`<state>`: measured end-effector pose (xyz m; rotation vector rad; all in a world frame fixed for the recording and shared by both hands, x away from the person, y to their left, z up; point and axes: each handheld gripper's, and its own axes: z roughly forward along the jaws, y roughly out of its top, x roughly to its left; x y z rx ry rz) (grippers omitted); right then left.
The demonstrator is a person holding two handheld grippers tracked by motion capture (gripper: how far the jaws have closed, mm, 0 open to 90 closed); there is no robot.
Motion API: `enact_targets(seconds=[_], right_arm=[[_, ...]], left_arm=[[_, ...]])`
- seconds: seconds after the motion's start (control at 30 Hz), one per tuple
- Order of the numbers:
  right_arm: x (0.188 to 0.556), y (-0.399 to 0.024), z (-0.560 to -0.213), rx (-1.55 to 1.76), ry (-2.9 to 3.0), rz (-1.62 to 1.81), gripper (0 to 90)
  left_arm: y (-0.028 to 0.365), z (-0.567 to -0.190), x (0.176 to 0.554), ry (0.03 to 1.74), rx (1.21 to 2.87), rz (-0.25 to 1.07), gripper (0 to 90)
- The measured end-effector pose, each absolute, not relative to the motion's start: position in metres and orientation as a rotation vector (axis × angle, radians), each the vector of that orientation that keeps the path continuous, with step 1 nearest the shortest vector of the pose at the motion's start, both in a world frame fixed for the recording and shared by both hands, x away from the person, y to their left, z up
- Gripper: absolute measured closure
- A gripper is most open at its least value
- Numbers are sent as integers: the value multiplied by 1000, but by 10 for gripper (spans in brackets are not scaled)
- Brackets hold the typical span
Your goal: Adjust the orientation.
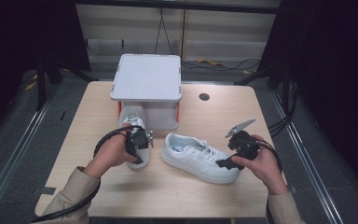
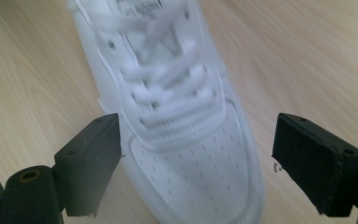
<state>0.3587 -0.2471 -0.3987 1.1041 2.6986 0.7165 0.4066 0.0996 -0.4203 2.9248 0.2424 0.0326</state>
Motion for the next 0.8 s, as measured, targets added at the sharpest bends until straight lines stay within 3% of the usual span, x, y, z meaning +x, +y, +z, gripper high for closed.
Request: enact_targets(seconds=[0.33,0.5,0.57,0.6,0.67,0.7,0.77,0.8], right_arm=[[369,-228,-391,1036,2723,701,152],[380,-226,-382,1039,2694,745,164],[386,-222,-377,1046,2674,793,189],[389,-220,-374,1041,2670,802,212],[396,-214,-369,1039,2667,832,276],[402,-209,-366,1048,2671,869,352],[413,-201,-361,1023,2671,893,415],[418,-197,-359,1022,2661,896,487]], left_arm=[[92,-398,405,190,2932,172,711],[100,-404,433,250,2934,188,711],[107,-416,442,319,2900,181,666],[110,-421,444,357,2910,127,670],[114,-424,442,409,2903,147,670],[116,-422,440,403,2885,167,655],[120,-420,438,462,2840,170,606],[122,-419,436,497,2813,169,562]])
